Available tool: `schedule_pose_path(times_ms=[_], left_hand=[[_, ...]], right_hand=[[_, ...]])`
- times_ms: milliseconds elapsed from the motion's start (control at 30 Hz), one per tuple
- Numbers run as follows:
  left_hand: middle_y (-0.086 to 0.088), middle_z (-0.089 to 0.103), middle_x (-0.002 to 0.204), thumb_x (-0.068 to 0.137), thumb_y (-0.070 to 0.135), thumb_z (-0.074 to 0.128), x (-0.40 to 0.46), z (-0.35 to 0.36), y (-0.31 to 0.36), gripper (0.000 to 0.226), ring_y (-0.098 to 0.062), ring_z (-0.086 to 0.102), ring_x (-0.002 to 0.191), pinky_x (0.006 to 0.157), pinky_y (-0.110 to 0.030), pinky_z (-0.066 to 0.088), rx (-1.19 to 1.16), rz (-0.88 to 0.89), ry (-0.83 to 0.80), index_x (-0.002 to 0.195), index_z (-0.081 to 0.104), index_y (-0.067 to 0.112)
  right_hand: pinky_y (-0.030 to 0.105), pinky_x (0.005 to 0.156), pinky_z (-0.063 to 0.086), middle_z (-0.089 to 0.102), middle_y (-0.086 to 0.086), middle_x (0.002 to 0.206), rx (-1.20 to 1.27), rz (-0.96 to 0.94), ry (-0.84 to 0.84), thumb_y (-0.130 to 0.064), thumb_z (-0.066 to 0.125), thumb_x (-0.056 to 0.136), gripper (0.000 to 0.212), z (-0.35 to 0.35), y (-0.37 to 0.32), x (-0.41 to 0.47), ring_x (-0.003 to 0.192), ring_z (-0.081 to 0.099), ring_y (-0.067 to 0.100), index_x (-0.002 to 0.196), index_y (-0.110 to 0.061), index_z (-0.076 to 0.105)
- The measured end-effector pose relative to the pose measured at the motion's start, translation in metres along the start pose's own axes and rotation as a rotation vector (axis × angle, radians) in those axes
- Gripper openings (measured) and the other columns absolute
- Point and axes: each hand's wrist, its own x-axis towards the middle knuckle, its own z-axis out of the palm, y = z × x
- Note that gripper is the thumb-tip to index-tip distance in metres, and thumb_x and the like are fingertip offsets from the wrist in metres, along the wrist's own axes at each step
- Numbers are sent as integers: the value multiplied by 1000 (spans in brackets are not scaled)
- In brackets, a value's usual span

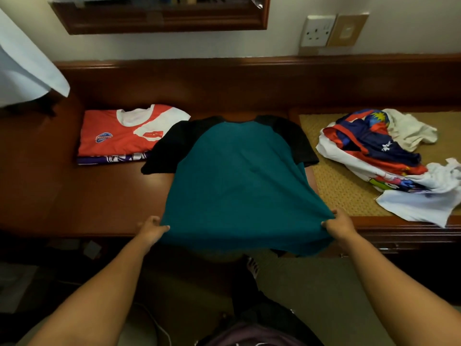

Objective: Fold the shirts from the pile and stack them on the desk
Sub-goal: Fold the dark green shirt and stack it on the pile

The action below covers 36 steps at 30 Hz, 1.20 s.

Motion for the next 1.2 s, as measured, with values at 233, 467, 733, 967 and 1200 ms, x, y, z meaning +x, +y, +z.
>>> schedule_pose_path(times_ms=[233,467,733,967,1200], left_hand=[[-17,44,133,93,18,60,-7,32,-5,35,-26,52,101,90,-33,44,206,191,-12,126,53,8],[-14,57,122,96,18,52,-29,59,25,31,-28,55,110,88,-29,40,279,350,-23,126,53,9],[-10,58,125,98,21,50,-9,68,82,32,-22,57,105,87,-30,44,276,447,-42,128,51,11],[-10,47,139,99,25,47,48,91,158,41,-27,45,125,103,-35,39,460,513,-68,137,45,11],[-7,32,149,98,29,45,114,141,237,46,-25,26,139,111,-42,25,686,681,47,142,39,16]], right_hand=[[45,105,34,40,19,138,-218,-82,15,-20,58,92,43,25,0,-21,126,39,38,133,-11,48],[42,104,38,43,20,136,-177,-258,2,-16,52,95,38,40,-25,-39,124,44,35,131,-6,48],[38,98,40,50,15,132,-116,-331,-41,-20,49,98,34,50,-79,-17,120,50,31,129,-6,49],[43,99,44,53,17,127,-152,-324,22,-23,51,96,33,41,-132,66,114,53,33,126,-9,53],[40,96,38,52,25,124,-251,-385,145,-13,51,95,31,42,-182,169,114,49,39,124,-1,53]])
